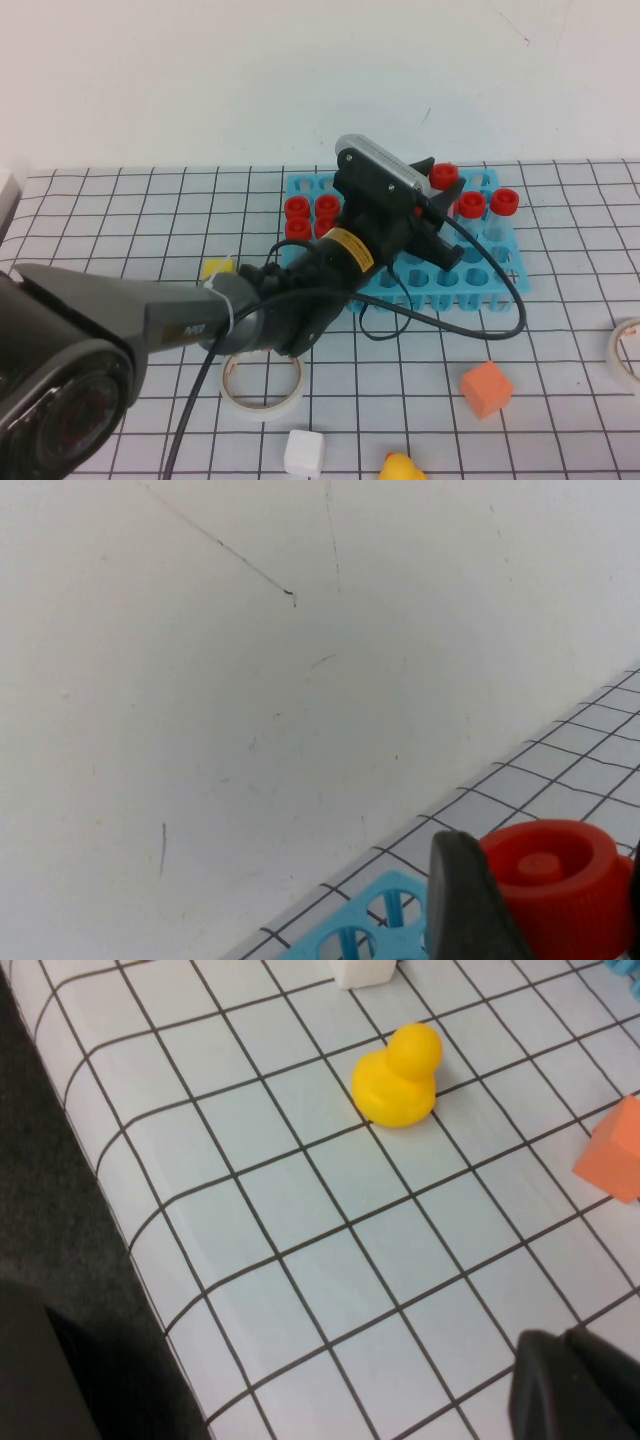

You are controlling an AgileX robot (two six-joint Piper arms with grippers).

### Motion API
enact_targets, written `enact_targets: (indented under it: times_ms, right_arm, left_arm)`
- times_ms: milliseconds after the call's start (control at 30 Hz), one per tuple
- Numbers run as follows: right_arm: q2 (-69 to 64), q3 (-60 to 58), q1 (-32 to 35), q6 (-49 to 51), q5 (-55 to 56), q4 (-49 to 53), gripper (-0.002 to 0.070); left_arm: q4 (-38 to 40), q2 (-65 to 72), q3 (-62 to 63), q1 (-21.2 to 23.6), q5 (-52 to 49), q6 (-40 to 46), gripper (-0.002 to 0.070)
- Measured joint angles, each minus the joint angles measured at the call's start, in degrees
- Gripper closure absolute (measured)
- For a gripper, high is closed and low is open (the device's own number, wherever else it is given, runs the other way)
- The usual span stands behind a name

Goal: Place the test tubes

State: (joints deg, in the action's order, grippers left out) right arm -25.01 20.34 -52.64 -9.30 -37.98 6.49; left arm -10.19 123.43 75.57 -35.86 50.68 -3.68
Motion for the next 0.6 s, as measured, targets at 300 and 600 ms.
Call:
enact_targets:
  times_ms: [300,600]
  right_arm:
    - [0.00,0.00,0.00,0.00,0.00,0.00,0.0678]
    - [0.00,0.00,0.00,0.00,0.00,0.00,0.0678]
  left_arm:
    - [-2.71,2.49,3.89,0.00,0.00,-1.27,0.0391]
    - [-2.98,3.77,3.89,0.00,-0.12,-1.45,0.0391]
